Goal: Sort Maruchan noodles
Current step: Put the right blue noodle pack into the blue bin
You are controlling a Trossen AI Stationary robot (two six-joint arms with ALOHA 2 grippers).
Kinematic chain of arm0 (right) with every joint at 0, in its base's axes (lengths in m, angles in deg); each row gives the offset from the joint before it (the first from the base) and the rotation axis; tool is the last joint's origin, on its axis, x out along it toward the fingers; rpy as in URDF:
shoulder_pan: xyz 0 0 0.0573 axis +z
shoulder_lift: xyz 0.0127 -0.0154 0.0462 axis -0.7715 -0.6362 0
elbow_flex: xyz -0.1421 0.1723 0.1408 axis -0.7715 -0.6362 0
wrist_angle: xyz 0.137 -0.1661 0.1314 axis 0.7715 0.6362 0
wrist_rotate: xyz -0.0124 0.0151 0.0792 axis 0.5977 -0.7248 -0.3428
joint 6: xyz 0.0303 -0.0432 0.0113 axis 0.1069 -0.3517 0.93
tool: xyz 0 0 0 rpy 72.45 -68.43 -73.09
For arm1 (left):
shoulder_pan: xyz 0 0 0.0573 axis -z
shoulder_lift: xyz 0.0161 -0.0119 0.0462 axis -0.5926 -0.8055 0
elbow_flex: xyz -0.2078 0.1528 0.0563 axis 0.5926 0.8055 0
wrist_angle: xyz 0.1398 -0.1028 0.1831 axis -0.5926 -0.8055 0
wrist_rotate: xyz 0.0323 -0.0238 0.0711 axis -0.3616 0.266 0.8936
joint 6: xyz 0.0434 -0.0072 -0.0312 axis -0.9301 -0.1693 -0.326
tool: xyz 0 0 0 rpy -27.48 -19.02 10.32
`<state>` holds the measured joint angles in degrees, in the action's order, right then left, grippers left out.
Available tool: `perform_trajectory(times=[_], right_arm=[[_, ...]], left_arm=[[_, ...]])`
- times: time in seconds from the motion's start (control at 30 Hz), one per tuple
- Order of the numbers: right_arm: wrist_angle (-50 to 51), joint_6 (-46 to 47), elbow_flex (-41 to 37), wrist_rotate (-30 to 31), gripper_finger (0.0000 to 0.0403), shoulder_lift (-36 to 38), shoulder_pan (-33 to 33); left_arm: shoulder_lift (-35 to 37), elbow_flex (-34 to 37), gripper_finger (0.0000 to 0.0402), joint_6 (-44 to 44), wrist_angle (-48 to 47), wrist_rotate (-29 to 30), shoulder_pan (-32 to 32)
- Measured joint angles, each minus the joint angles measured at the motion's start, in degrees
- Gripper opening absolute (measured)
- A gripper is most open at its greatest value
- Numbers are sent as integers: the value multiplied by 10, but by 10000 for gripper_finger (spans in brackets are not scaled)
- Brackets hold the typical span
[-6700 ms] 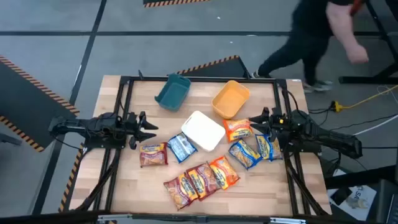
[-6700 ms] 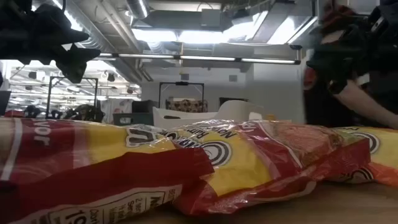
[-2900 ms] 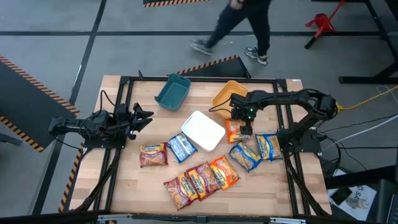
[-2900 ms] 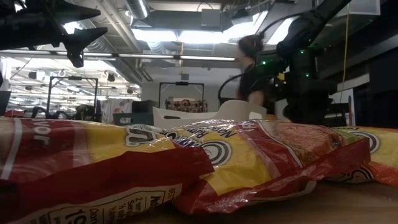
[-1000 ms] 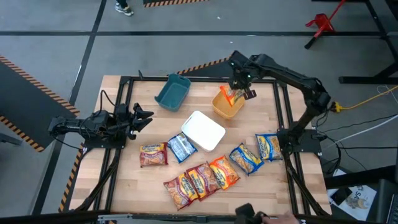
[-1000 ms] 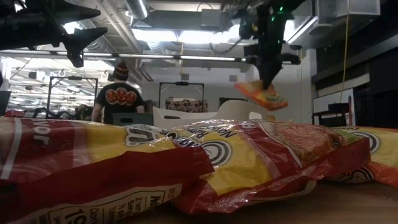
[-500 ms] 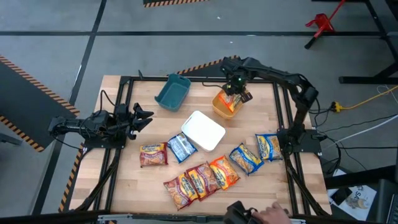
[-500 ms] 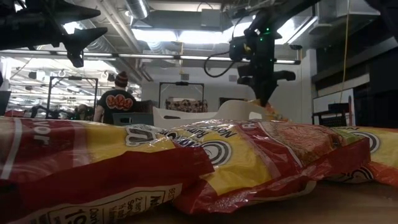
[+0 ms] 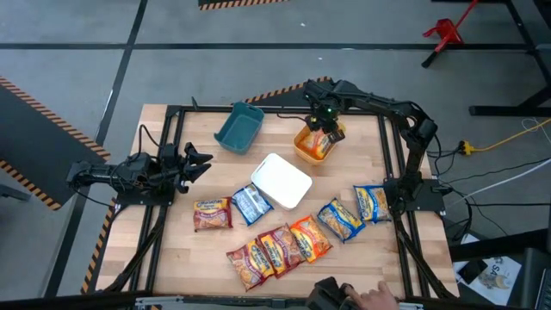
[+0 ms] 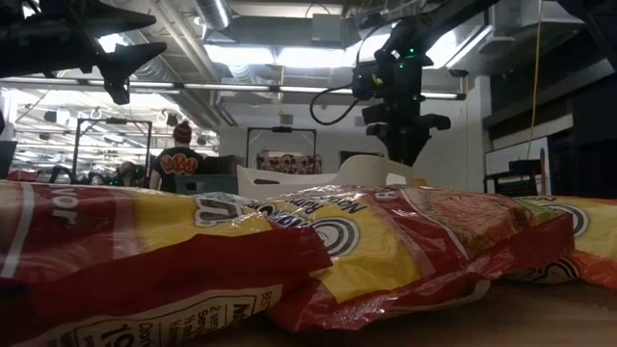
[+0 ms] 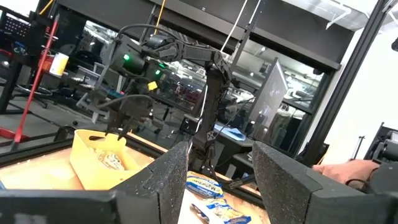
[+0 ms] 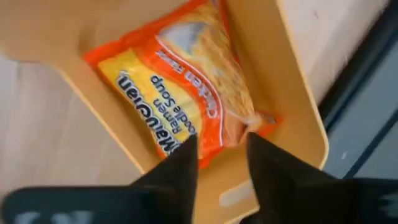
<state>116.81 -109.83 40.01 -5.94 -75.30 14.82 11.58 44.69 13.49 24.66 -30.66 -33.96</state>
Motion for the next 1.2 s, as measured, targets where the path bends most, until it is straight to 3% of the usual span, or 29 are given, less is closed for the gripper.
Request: perform_trajectory(times=[0.17, 0.37, 0.6, 0.9, 1.07, 1.2], right_arm=[[88, 199, 38, -16, 220, 0, 9], [203, 569, 26, -127, 259, 1, 25], [250, 715, -99, -112, 261, 80, 137], [90, 1074, -311, -79, 262, 243, 303], [69, 1201, -387, -62, 262, 247, 352], [-8, 1261, -425, -62, 262, 247, 374]], left_arm=[[0, 0, 174, 0, 0, 0, 0], [0, 0, 174, 0, 0, 0, 0], [0, 0, 174, 0, 0, 0, 0], [0, 0, 174, 0, 0, 0, 0], [0, 0, 174, 0, 0, 0, 0], [0, 0, 174, 0, 0, 0, 0]])
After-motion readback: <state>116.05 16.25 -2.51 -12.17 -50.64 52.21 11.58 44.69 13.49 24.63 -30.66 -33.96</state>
